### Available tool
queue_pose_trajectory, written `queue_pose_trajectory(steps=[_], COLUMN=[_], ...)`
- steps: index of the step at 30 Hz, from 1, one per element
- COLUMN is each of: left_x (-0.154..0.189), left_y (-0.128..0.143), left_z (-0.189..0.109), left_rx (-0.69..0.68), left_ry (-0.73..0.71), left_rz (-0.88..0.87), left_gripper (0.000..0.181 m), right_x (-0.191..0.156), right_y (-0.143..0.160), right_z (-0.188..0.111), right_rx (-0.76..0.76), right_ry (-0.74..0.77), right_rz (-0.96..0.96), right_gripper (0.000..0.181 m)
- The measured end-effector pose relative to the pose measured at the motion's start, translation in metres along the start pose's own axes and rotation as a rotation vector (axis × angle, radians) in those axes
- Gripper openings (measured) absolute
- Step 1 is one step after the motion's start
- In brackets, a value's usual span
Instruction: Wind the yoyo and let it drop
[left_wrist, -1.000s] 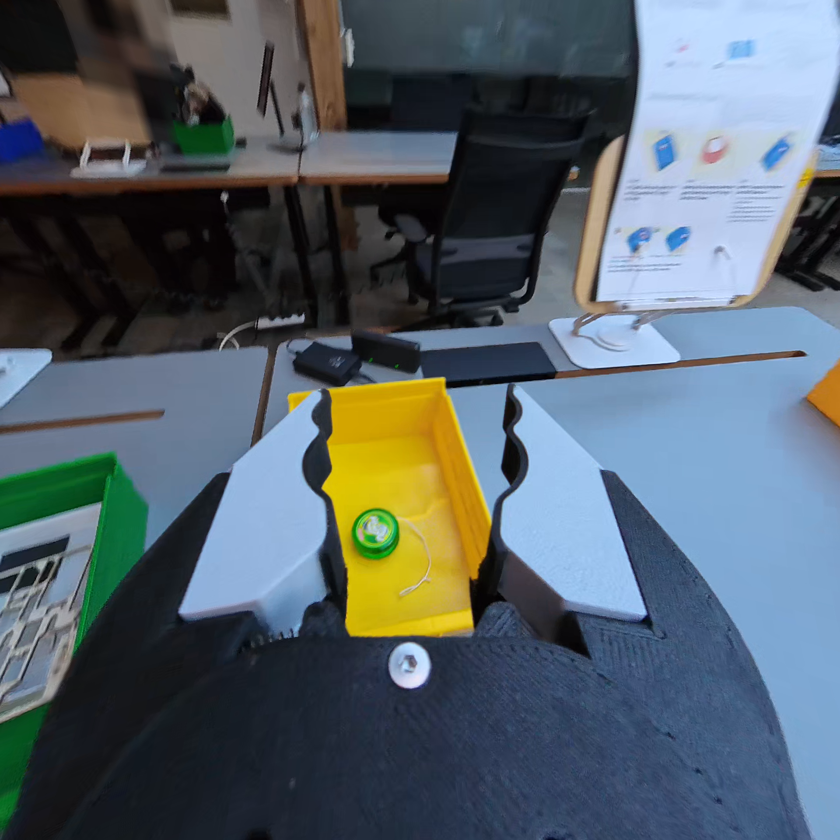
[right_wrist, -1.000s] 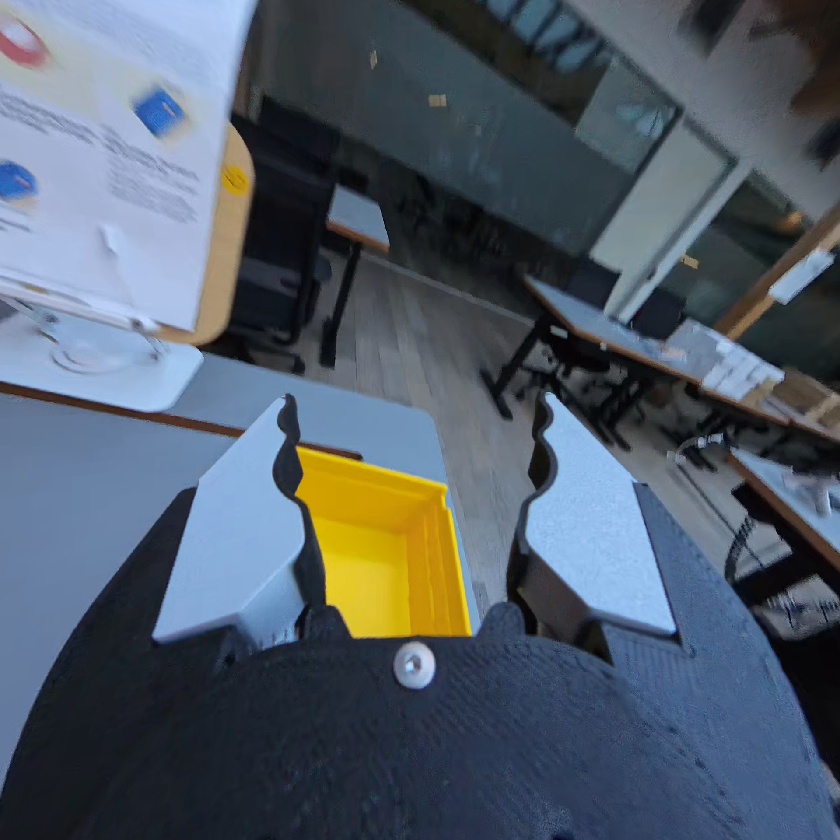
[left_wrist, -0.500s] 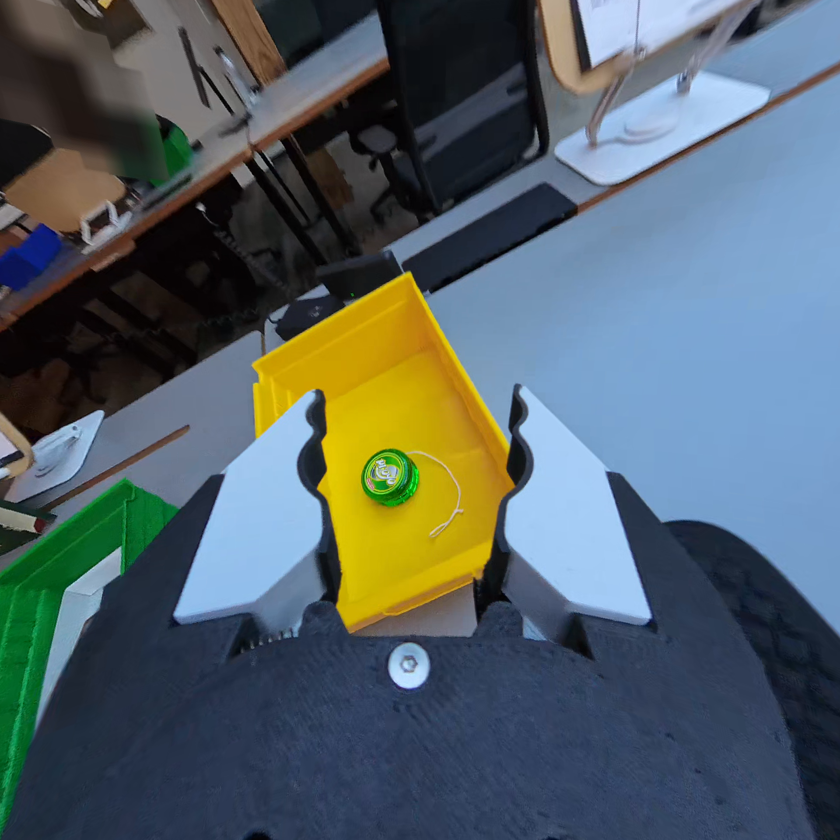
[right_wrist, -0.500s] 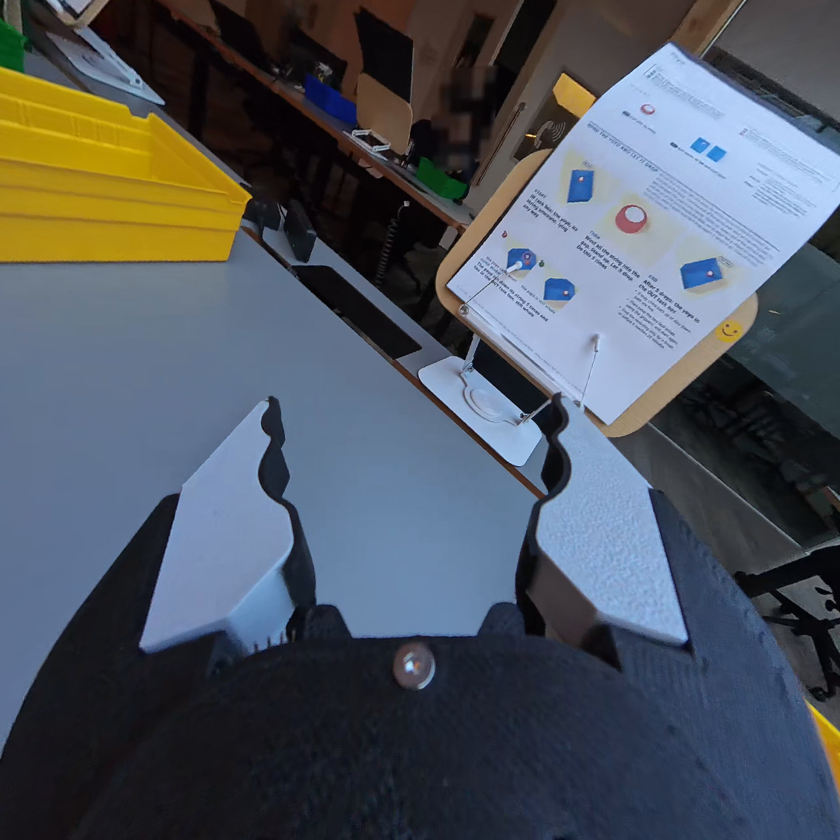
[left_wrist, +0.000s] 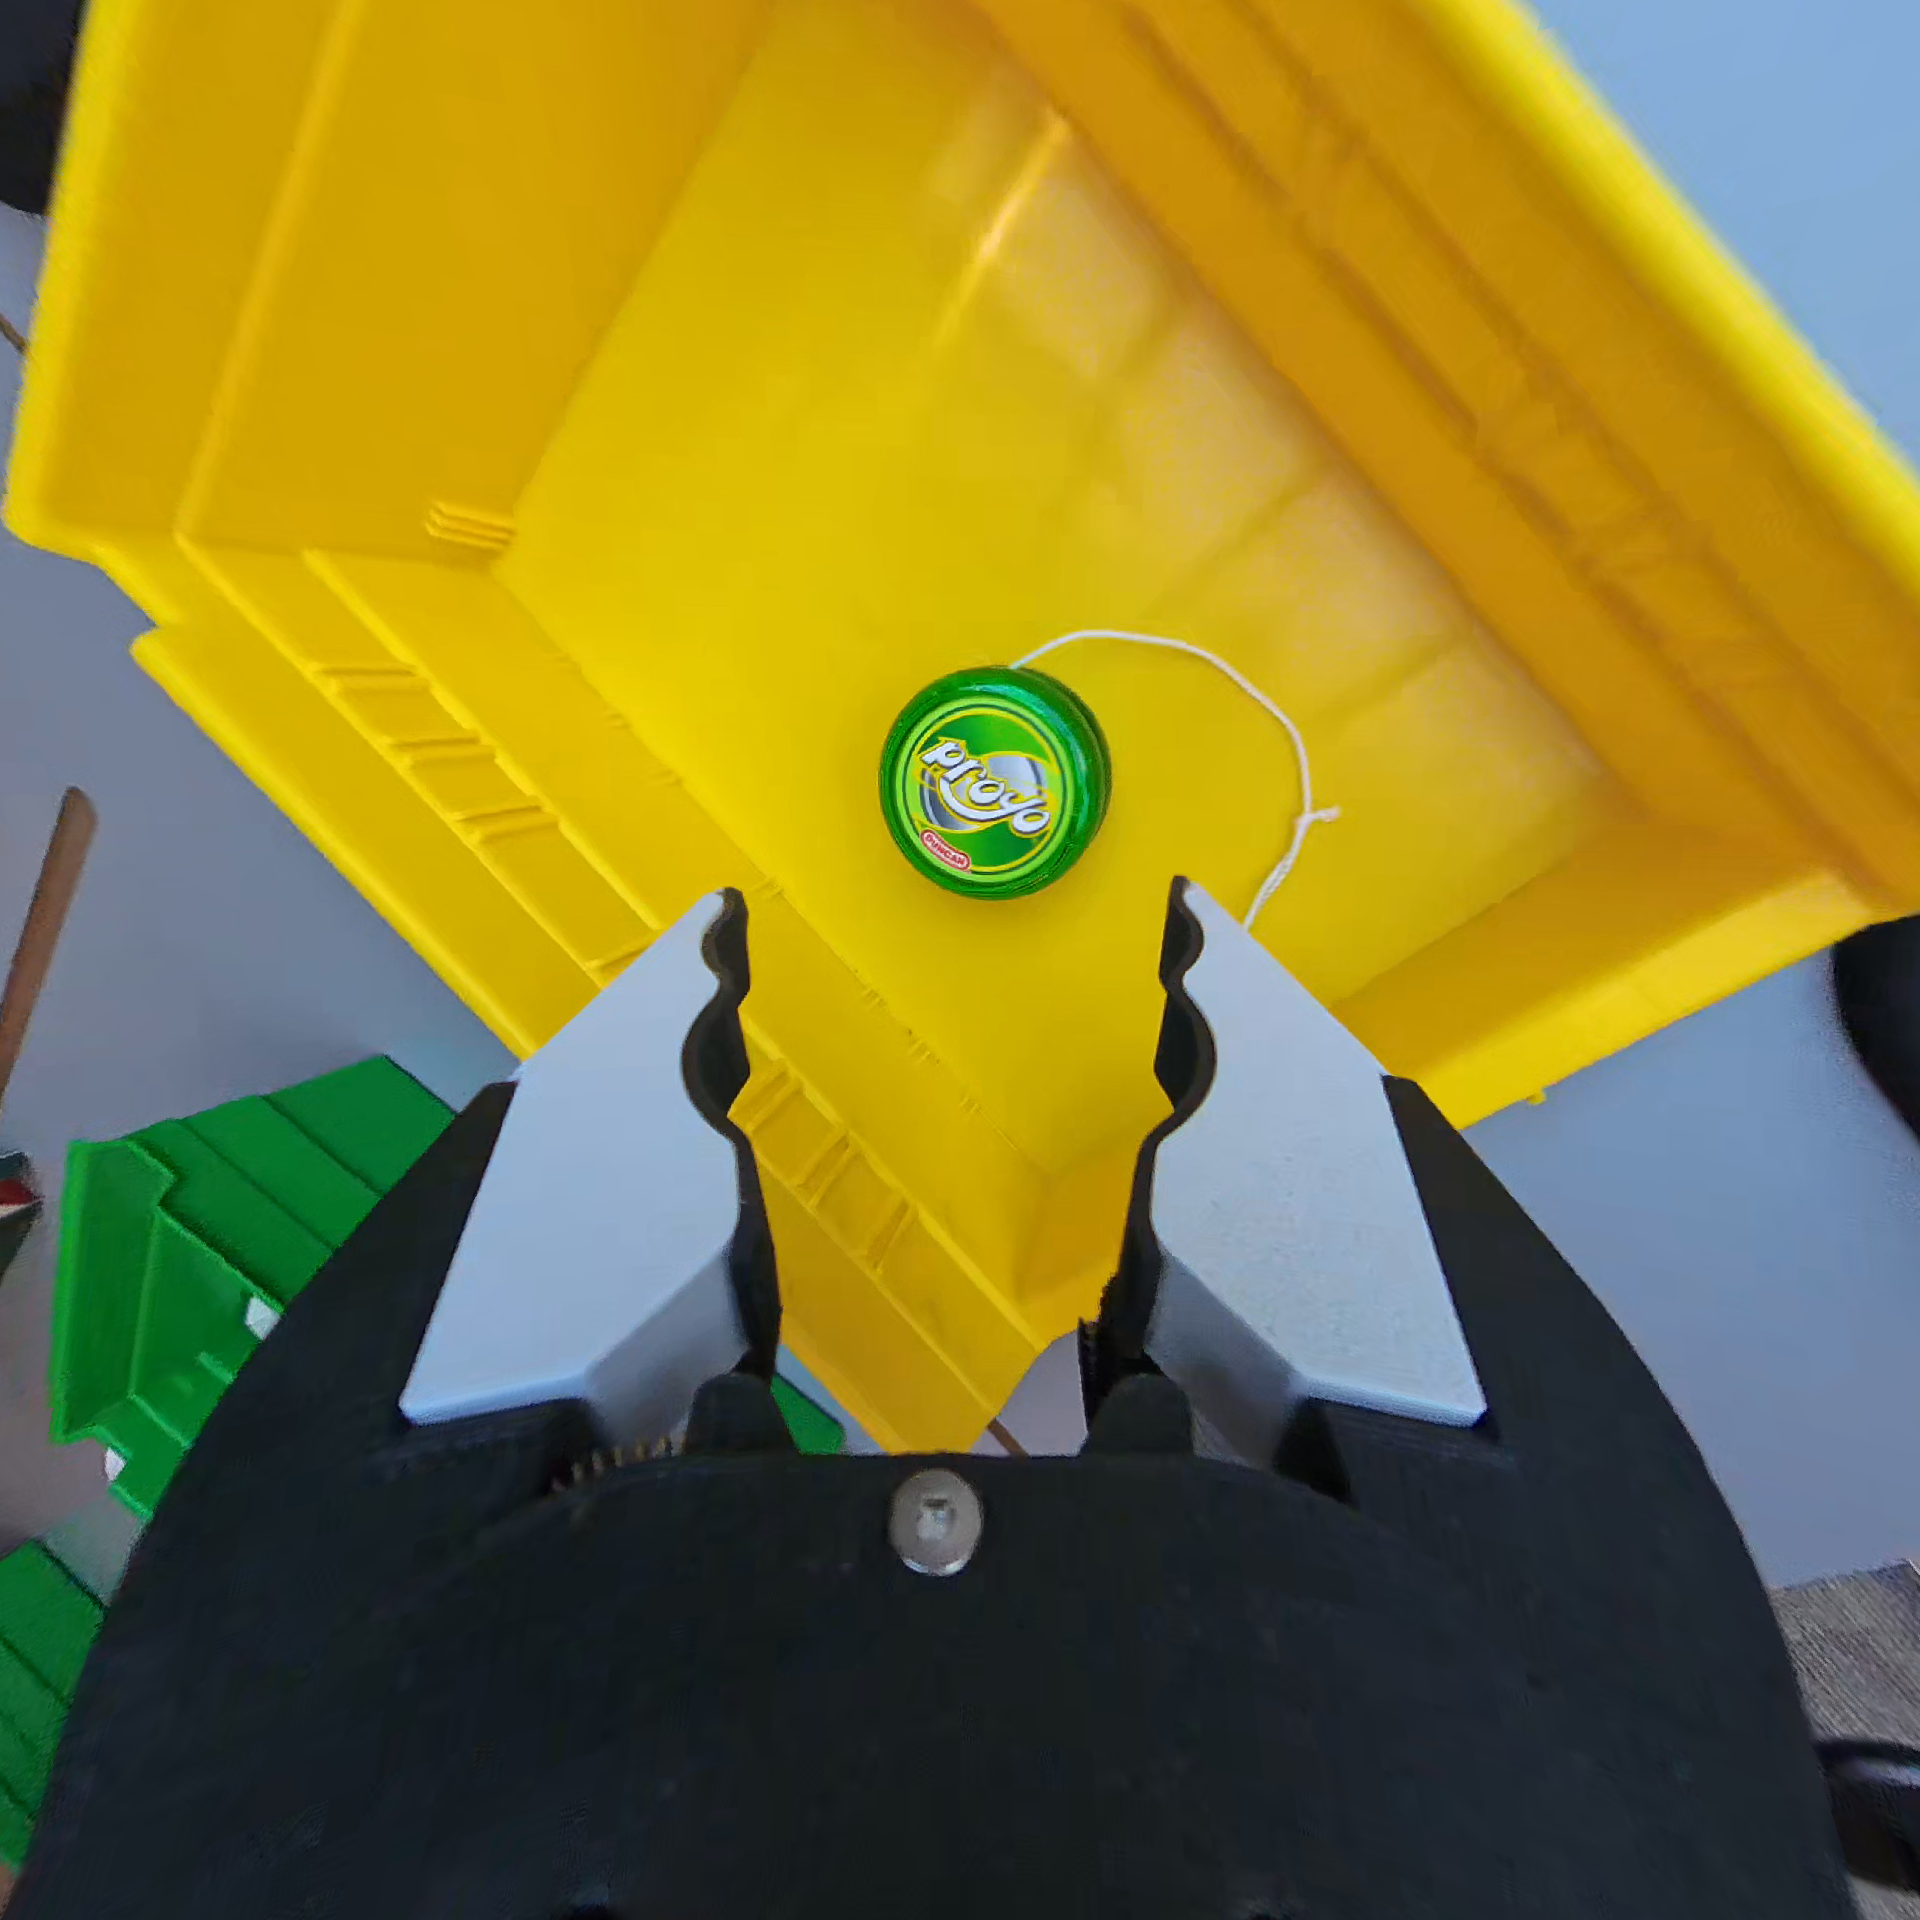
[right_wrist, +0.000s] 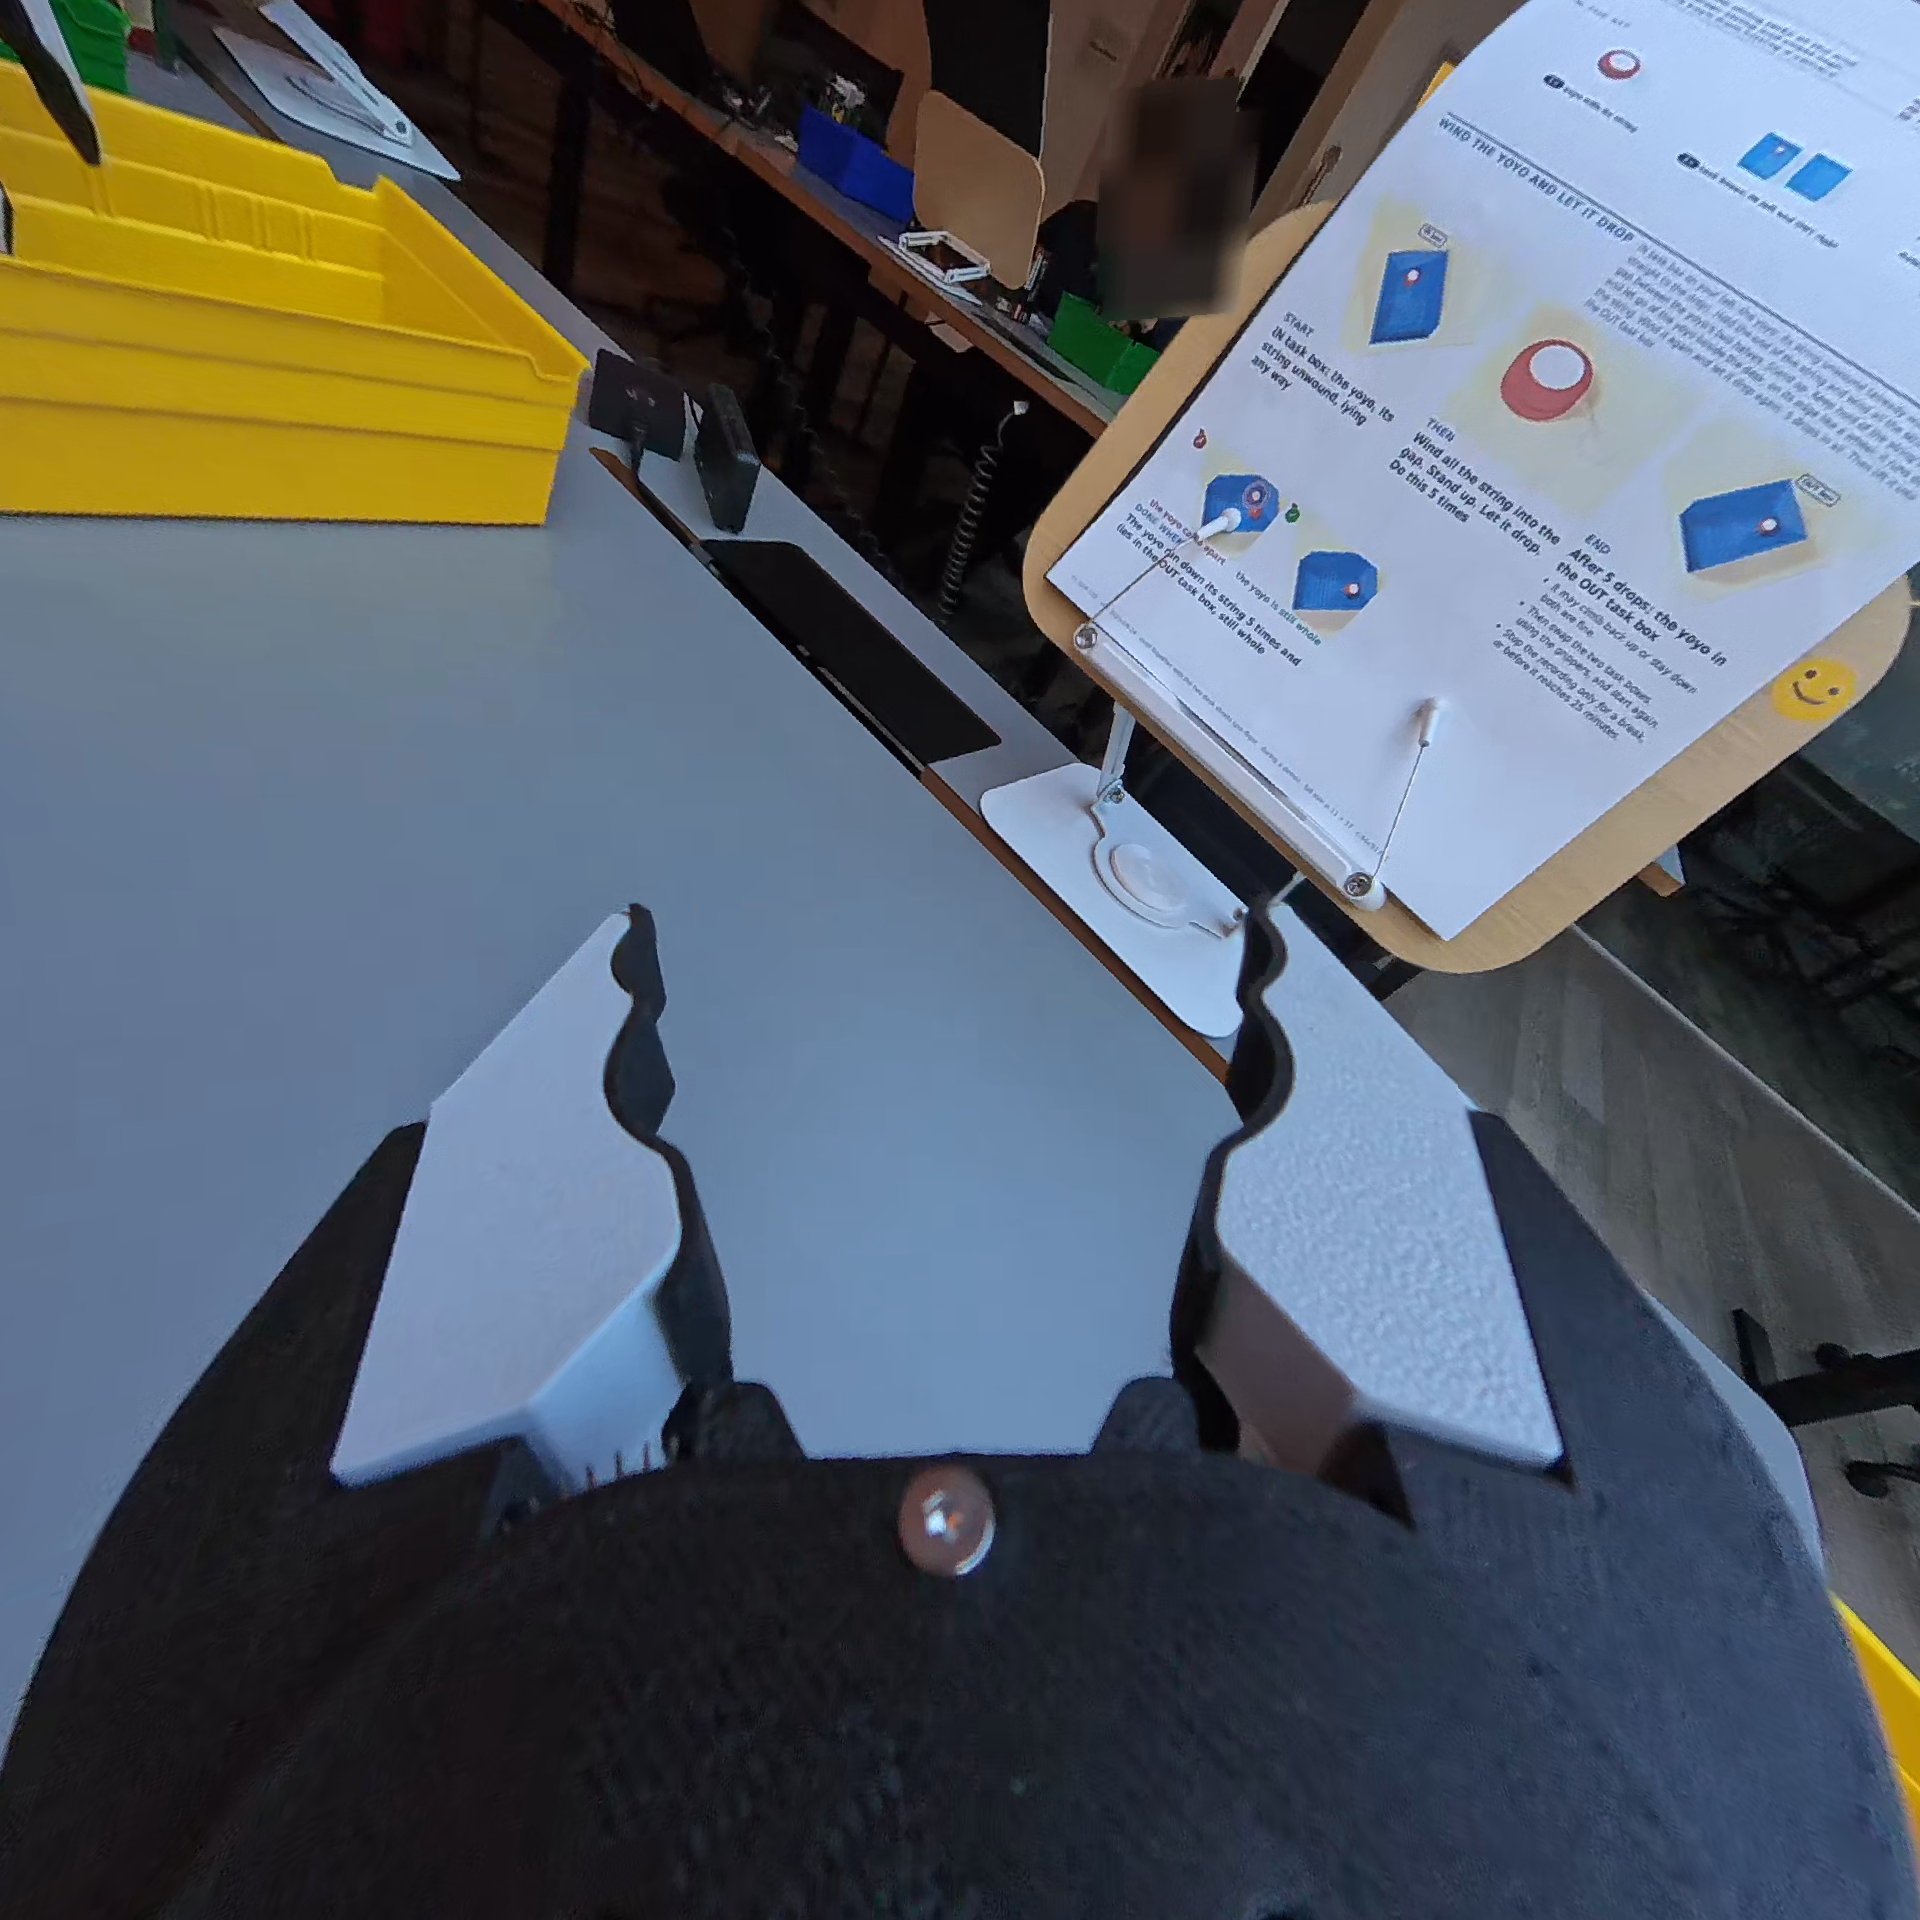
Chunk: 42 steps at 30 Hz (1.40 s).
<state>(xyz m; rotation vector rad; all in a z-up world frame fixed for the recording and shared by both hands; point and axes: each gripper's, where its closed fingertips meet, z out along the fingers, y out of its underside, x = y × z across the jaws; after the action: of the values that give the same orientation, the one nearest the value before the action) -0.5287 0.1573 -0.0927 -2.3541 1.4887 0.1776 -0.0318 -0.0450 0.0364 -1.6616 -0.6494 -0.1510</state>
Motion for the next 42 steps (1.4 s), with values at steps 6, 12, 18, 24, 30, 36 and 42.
queue_pose_trajectory(steps=[6, 12, 18, 24, 30, 36, 42], left_x=[-0.009, -0.005, -0.004, -0.005, -0.003, 0.0, -0.001], left_y=[0.004, -0.002, -0.011, -0.013, -0.008, -0.005, -0.001], left_z=[0.02, 0.03, 0.039, 0.042, 0.048, 0.056, 0.056], left_rx=[-0.006, 0.005, -0.005, -0.012, -0.03, -0.033, -0.033], left_ry=[0.055, 0.079, 0.081, 0.086, 0.096, 0.121, 0.118], left_rz=[-0.055, -0.033, 0.001, 0.001, 0.002, -0.023, -0.039], left_gripper=[0.078, 0.078, 0.077, 0.077, 0.078, 0.077, 0.076], right_x=[0.019, 0.025, 0.03, 0.028, 0.023, 0.022, 0.022], right_y=[0.041, 0.047, 0.05, 0.054, 0.056, 0.056, 0.056], right_z=[-0.001, -0.003, -0.007, -0.005, -0.001, -0.001, -0.001], right_rx=[-0.022, 0.08, 0.106, 0.106, 0.102, 0.111, 0.119], right_ry=[0.12, 0.171, 0.19, 0.167, 0.138, 0.129, 0.117], right_rz=[-0.008, 0.011, 0.034, 0.057, 0.071, 0.077, 0.101], right_gripper=[0.104, 0.104, 0.103, 0.102, 0.102, 0.102, 0.102])
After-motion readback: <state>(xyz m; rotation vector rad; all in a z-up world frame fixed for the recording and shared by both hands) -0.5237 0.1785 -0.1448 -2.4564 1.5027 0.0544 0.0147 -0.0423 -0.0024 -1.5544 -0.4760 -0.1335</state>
